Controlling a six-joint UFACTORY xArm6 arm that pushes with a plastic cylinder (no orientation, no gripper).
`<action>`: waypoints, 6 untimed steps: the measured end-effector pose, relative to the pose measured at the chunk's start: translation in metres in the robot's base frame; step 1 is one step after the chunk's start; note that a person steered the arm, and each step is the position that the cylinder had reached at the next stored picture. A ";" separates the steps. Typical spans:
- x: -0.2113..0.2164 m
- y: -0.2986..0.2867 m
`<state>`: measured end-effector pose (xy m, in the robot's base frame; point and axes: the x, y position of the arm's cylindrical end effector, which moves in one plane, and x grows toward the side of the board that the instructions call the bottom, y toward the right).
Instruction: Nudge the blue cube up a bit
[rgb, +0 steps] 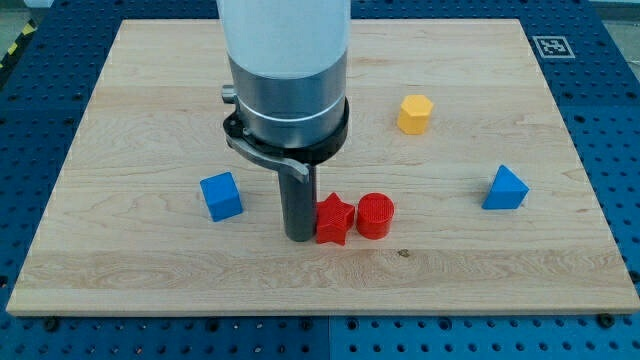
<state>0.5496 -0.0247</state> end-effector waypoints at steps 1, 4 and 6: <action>0.002 -0.021; -0.006 -0.102; -0.015 -0.130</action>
